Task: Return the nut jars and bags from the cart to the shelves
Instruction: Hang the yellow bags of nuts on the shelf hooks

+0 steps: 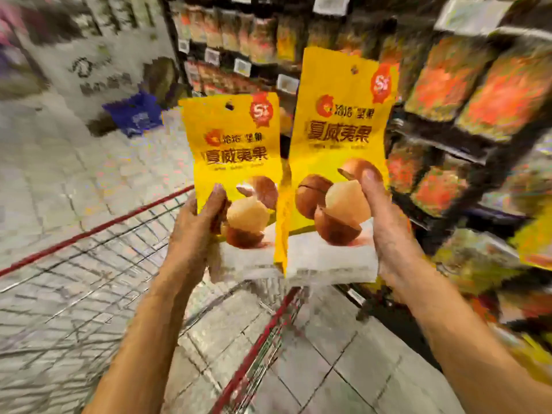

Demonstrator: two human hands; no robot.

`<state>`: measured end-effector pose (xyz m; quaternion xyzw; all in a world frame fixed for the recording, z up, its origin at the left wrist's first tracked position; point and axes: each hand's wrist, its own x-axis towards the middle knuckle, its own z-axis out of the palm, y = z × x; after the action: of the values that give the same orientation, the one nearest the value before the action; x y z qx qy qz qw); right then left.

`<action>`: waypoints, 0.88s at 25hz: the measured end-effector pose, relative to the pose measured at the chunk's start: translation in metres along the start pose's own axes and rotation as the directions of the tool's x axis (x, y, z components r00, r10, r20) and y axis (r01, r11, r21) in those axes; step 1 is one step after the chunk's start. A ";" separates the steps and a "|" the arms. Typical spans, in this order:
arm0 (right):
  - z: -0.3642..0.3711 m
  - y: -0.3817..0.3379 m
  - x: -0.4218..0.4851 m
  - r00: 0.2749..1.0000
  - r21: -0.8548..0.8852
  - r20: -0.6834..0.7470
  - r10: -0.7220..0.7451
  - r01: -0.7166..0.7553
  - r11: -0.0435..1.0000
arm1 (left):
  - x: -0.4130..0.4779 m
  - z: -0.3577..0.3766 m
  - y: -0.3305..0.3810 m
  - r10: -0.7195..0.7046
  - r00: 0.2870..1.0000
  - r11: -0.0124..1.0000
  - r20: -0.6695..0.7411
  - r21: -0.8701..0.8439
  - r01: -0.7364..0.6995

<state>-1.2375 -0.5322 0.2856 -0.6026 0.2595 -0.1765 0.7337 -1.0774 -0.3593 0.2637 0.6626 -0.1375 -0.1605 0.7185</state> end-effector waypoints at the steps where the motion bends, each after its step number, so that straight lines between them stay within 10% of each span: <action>1: -0.032 -0.007 -0.023 0.991 0.035 -0.112 -0.073 0.077 0.996 | -0.008 0.039 0.008 0.052 0.996 0.998 0.067 0.018 -0.053; 9: -0.279 -0.033 -0.212 0.704 0.033 -0.703 -0.101 0.175 0.984 | -0.154 0.348 0.000 0.315 0.839 0.936 0.443 0.003 -0.353; 22: -0.476 -0.091 -0.302 0.428 -0.017 -0.888 -0.167 0.331 0.943 | -0.234 0.620 0.068 0.261 0.667 0.965 0.698 -0.198 -0.171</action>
<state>-1.7570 -0.7562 0.3593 -0.3960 0.4920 -0.5873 0.5061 -1.5419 -0.8210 0.3875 0.4833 -0.4749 -0.3278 0.6584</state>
